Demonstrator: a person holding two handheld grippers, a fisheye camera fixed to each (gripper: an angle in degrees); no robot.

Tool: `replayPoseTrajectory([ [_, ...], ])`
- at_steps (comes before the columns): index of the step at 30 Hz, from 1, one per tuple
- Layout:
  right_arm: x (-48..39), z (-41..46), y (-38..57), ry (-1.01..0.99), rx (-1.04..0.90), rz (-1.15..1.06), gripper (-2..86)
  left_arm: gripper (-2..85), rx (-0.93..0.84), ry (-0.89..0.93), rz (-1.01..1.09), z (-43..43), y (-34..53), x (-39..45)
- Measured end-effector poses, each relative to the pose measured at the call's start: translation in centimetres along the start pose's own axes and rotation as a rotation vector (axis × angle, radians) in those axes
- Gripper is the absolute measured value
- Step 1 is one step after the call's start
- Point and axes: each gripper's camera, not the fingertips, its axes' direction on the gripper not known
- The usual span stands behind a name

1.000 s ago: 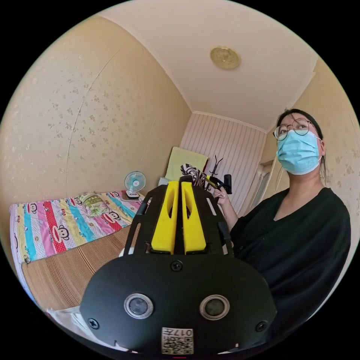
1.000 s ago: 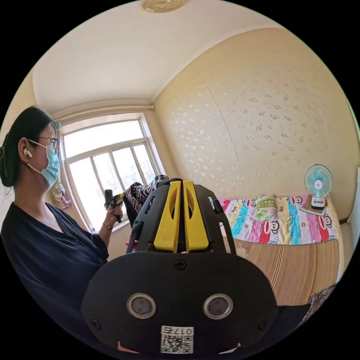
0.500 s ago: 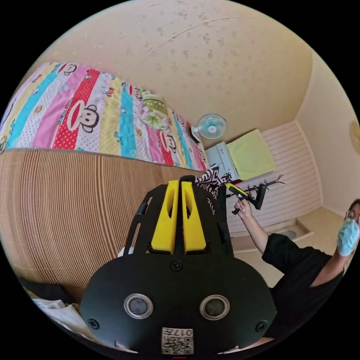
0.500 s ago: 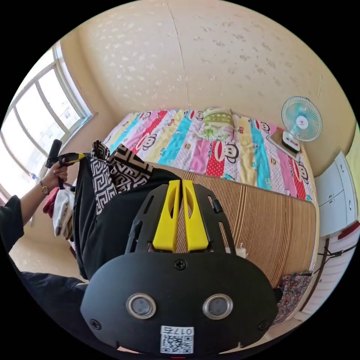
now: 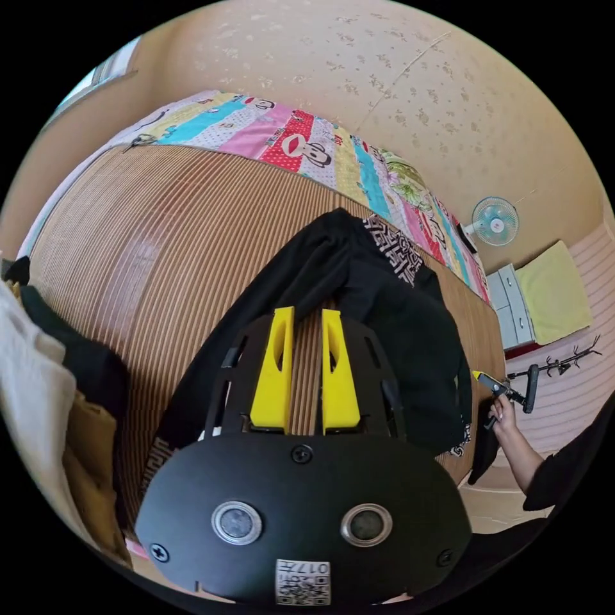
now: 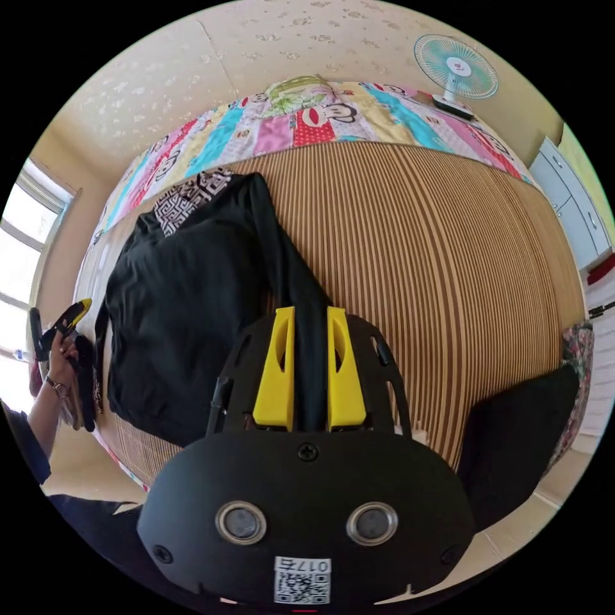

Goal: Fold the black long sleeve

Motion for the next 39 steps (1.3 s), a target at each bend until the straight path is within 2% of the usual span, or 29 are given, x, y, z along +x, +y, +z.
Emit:
replayPoseTrajectory([
  [4,2.2,0.8,2.4,-0.117,-0.123,0.028,10.1,7.6,-0.138,0.047,-0.013,-0.6,4.8,-1.6],
  [8,1.9,1.5,1.9,0.067,-0.269,-0.164,4.8,7.4,-0.197,0.112,0.006,-0.8,6.6,-1.9],
  [11,4.5,-2.6,-1.7,-0.1,-0.206,-0.276,4.0,6.6,-0.236,0.139,0.014,-1.8,7.1,-3.5],
  [13,8.8,-5.4,-5.2,-0.189,-0.176,-0.243,3.8,6.6,-0.242,0.207,0.024,-3.2,7.4,-5.4],
  [16,19.5,-10.3,-10.2,-0.244,0.032,0.027,3.9,7.0,-0.246,0.237,0.027,-4.8,7.7,-7.7],
  [18,28.3,-13.3,-10.2,-0.188,0.247,0.428,4.4,7.2,-0.225,0.239,0.013,-5.9,8.0,-8.9],
  [20,30.7,-14.1,-9.0,-0.156,0.309,0.501,5.2,7.4,-0.21,0.236,-0.004,-6.8,8.5,-10.0],
  [23,27.7,-11.6,-7.9,-0.118,0.121,0.319,7.5,7.6,-0.203,0.231,-0.019,-8.0,9.4,-11.3],
  [27,20.5,-5.3,-3.6,-0.387,-0.131,0.046,9.7,8.1,-0.251,0.243,0.019,-8.5,10.3,-12.1],
  [29,18.5,-2.9,-1.6,-0.423,-0.208,-0.006,10.3,7.9,-0.336,0.218,0.053,-7.8,10.7,-12.4],
  [30,17.6,-1.8,-0.4,-0.412,-0.238,-0.019,10.5,5.7,-0.394,0.198,0.071,-7.4,11.0,-12.7],
  [32,17.4,-0.6,1.0,-0.424,-0.27,0.034,10.1,2.0,-0.401,0.17,0.089,-7.9,11.3,-13.3],
  [33,17.7,-1.3,1.5,-0.418,-0.208,0.077,9.4,0.5,-0.42,0.147,0.1,-8.3,11.4,-13.7],
  [35,18.2,-1.4,1.8,-0.424,-0.247,0.064,5.6,-0.3,-0.456,0.137,0.116,-8.7,11.8,-14.3],
  [38,18.7,-2.3,2.6,-0.438,-0.267,-0.001,4.4,-0.3,-0.435,0.142,0.109,-10.7,12.7,-15.4],
  [39,18.9,-2.7,2.8,-0.423,-0.277,-0.028,4.3,0.2,-0.379,0.155,0.118,-12.2,12.9,-15.9],
])
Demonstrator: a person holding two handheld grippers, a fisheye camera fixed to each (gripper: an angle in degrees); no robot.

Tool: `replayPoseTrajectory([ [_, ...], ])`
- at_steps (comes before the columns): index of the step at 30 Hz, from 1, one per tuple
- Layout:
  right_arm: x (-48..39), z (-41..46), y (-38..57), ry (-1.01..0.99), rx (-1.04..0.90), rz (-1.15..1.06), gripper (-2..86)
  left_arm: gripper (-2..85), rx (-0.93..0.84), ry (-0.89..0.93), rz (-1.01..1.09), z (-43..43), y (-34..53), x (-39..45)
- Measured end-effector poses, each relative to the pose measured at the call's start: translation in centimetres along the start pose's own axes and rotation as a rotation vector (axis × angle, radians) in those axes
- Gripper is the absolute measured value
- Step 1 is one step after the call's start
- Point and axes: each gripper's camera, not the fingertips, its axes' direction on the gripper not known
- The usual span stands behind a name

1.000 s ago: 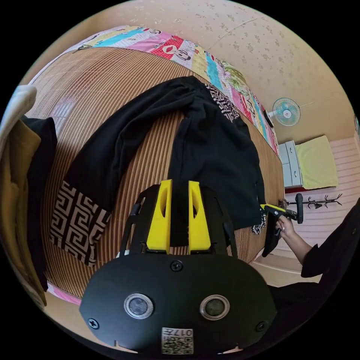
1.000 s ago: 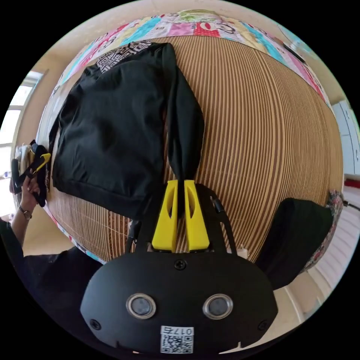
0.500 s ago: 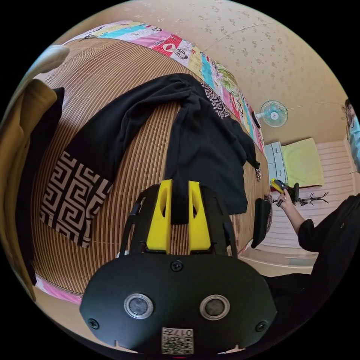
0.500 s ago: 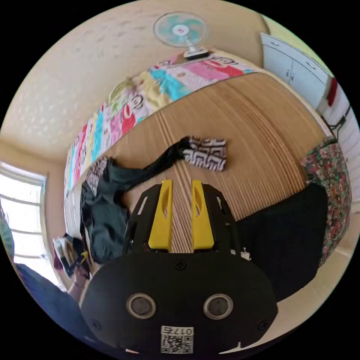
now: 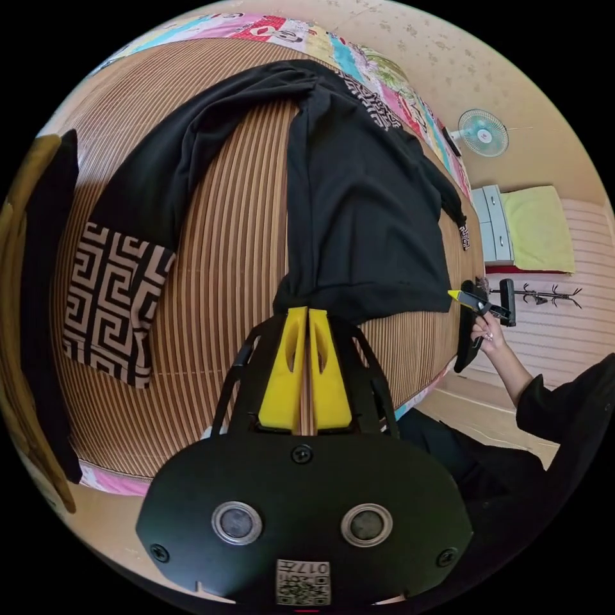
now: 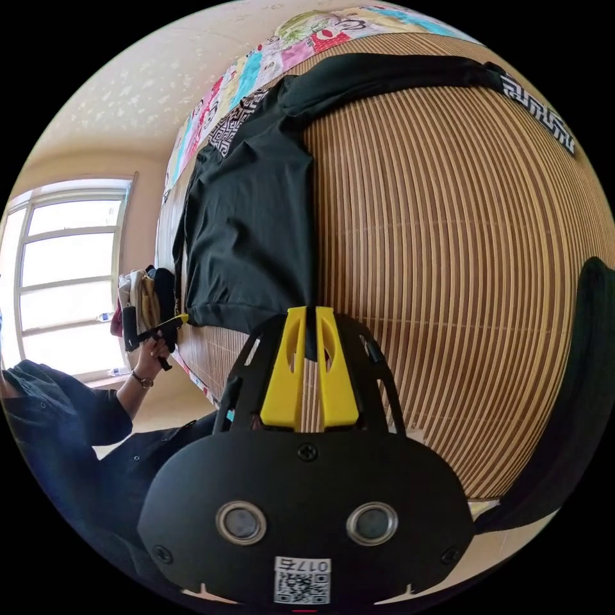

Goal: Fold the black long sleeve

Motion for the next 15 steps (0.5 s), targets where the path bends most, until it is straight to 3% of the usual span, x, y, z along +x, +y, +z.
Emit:
replayPoseTrajectory([
  [3,0.3,-1.5,0.8,0.007,0.008,-0.007,4.5,5.9,0.128,0.023,-0.018,-3.1,1.5,-1.1],
  [6,0.8,-2.5,1.5,-0.022,0.048,-0.003,6.4,10.7,0.119,0.044,-0.07,-3.3,1.8,-2.7],
  [11,1.6,-1.8,2.1,-0.012,0.018,-0.001,5.8,5.2,0.05,-0.017,-0.049,-1.5,2.2,-3.4],
  [15,0.8,-3.1,4.2,-0.001,0.006,-0.058,2.6,2.8,0.059,0.109,-0.029,-3.4,4.6,-4.8],
])
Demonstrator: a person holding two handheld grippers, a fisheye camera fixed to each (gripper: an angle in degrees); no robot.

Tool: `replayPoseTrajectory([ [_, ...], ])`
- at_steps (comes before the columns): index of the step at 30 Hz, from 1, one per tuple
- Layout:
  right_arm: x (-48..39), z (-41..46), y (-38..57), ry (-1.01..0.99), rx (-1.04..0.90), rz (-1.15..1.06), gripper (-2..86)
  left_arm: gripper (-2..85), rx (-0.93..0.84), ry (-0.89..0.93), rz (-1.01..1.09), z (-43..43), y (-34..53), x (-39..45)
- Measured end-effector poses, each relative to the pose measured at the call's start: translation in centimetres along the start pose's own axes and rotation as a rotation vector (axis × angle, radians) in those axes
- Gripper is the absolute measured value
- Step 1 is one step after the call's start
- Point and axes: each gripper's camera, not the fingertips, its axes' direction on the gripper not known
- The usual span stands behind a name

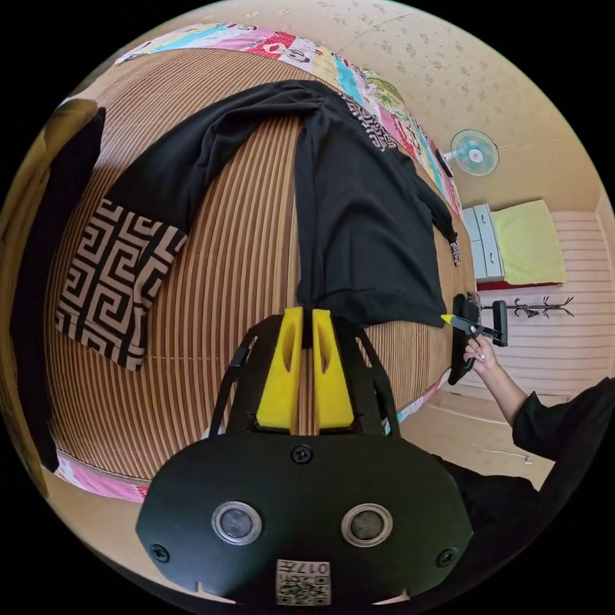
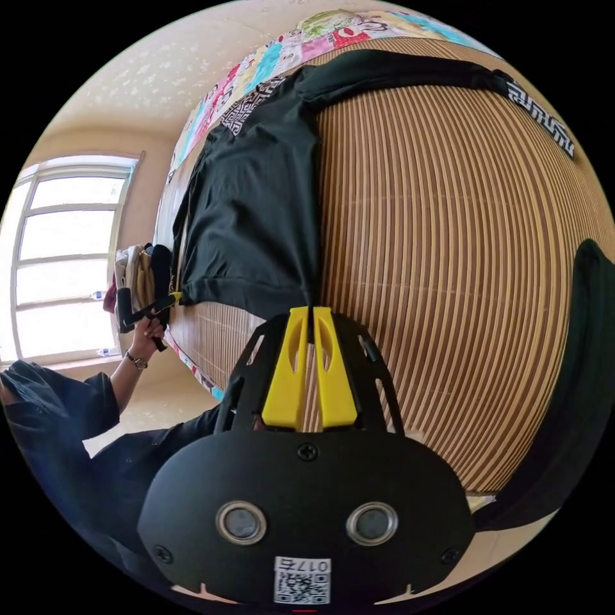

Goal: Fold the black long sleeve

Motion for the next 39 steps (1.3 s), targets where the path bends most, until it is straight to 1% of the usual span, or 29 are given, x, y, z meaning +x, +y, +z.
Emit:
replayPoseTrajectory([
  [1,0.0,-0.5,0.4,-0.01,0.005,-0.001,2.4,2.5,0.021,0.121,0.019,-1.1,1.0,-0.7],
  [2,0.0,-1.6,1.3,-0.035,0.015,-0.002,2.2,2.3,0.033,0.194,0.03,-1.6,1.6,-1.0],
  [3,-0.1,-2.7,2.3,-0.065,0.024,-0.006,2.0,2.1,0.054,0.327,0.04,-2.7,2.7,-1.8],
  [4,-0.1,-3.2,2.8,-0.078,0.026,-0.009,1.9,1.8,0.072,0.404,0.036,-3.6,4.0,-2.5],
  [5,-0.2,-4.2,3.8,-0.086,0.023,-0.011,1.8,1.7,0.077,0.42,0.027,-4.0,4.7,-2.8],
  [8,-0.3,-5.4,6.3,-0.033,-0.036,0.002,1.7,1.5,0.047,0.359,-0.036,-4.8,8.2,-4.1],
  [10,-0.2,-5.2,7.9,-0.01,-0.078,0.019,1.6,1.5,0.005,0.267,-0.093,-4.2,10.8,-4.8],
  [13,-0.1,-4.1,10.2,-0.002,-0.134,0.062,1.6,1.9,-0.011,0.236,-0.169,-2.7,13.3,-5.6],
  [18,-0.3,-2.2,12.6,0.017,-0.152,0.146,1.8,3.5,0.041,0.167,-0.317,-0.9,15.4,-6.6],
  [20,-0.5,-2.3,13.1,0.013,-0.154,0.176,1.9,4.0,0.066,0.115,-0.344,-1.0,15.7,-6.4],
  [22,-0.8,-3.1,13.4,0.01,-0.136,0.188,2.0,4.2,0.093,0.024,-0.361,-1.5,15.5,-5.8],
  [27,-1.9,-8.2,12.4,0.121,-0.042,0.18,2.8,4.3,0.165,-0.183,-0.279,-3.1,12.9,-2.9],
  [29,-2.1,-10.5,11.2,0.171,0.007,0.167,3.4,4.3,0.201,-0.215,-0.22,-3.4,11.2,-1.3],
  [31,-1.9,-12.9,9.7,0.221,0.061,0.159,4.2,4.2,0.237,-0.19,-0.151,-3.1,9.0,0.6],
  [33,-0.9,-16.2,7.3,0.254,0.157,0.183,5.3,4.1,0.249,-0.142,-0.117,-2.5,7.6,1.9],
  [37,2.1,-20.6,3.0,0.227,0.307,0.27,6.6,3.9,0.253,-0.062,-0.067,0.2,6.2,4.8],
  [39,5.2,-22.5,-0.1,0.167,0.371,0.367,7.5,3.8,0.242,-0.054,-0.062,1.9,6.2,5.8],
])
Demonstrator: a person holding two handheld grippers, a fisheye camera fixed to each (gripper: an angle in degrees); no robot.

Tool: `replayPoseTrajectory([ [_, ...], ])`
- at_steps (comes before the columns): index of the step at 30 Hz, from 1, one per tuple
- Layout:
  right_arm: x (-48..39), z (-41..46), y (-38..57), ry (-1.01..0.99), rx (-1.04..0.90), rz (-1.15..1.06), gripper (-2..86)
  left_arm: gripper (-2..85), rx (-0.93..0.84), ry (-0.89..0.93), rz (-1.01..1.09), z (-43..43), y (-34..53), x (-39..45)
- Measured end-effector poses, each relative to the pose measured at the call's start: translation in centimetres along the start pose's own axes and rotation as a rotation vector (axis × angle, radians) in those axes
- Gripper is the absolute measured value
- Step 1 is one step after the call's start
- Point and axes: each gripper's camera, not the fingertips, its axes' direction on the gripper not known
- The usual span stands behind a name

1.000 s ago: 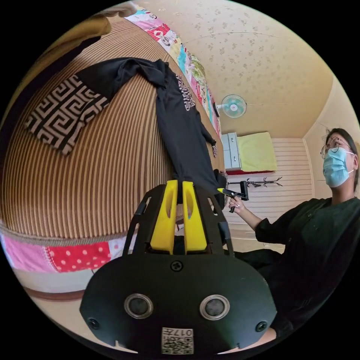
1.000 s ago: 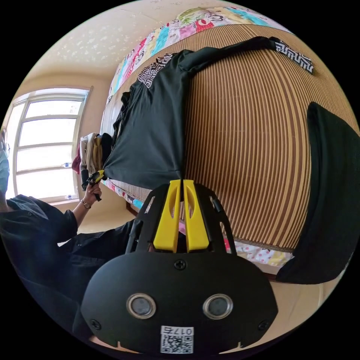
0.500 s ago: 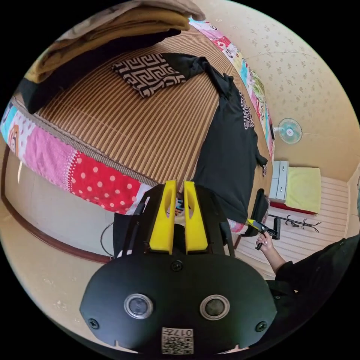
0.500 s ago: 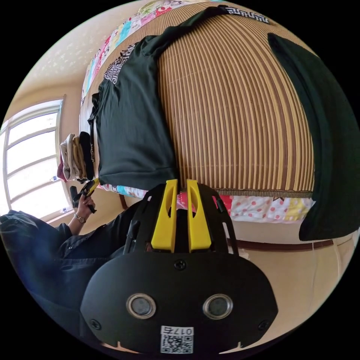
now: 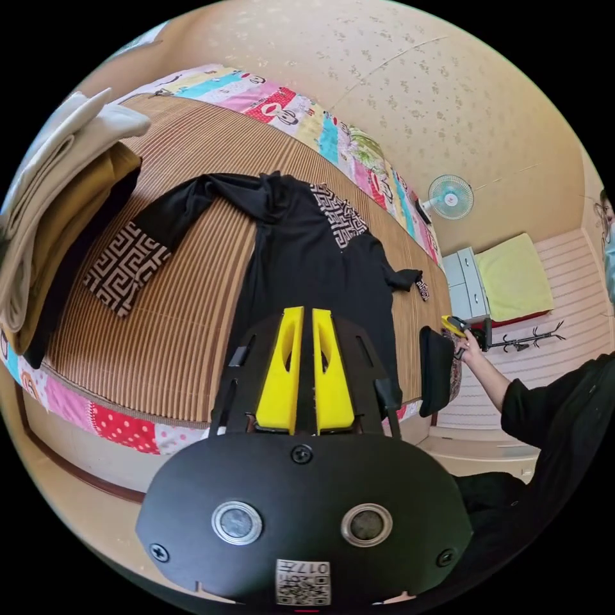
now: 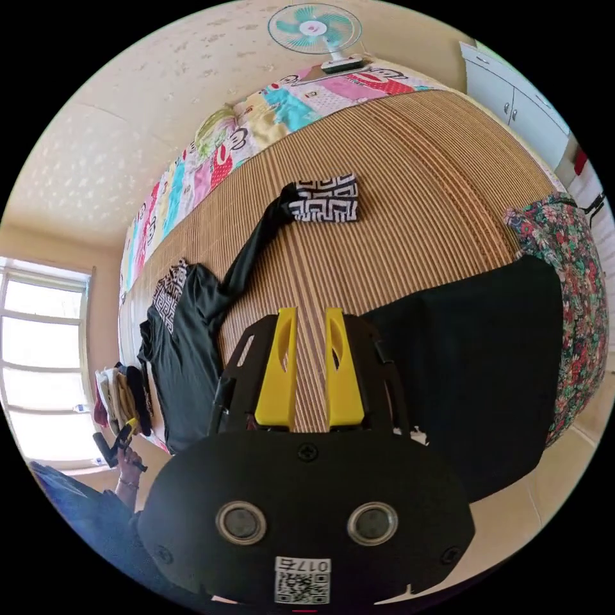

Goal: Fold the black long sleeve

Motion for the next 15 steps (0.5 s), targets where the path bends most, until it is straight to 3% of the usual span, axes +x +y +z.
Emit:
replayPoseTrajectory([
  [8,3.2,3.0,-10.2,-0.046,0.013,0.144,9.6,2.8,-0.06,0.015,-0.075,6.9,2.5,2.5],
  [11,2.4,4.1,-11.9,-0.089,-0.07,0.117,7.0,1.7,-0.083,0.022,-0.091,9.2,2.6,2.9],
  [15,-0.8,2.0,-12.3,0.041,-0.143,-0.05,3.7,0.4,-0.112,0.035,-0.085,12.1,2.3,3.3],
])
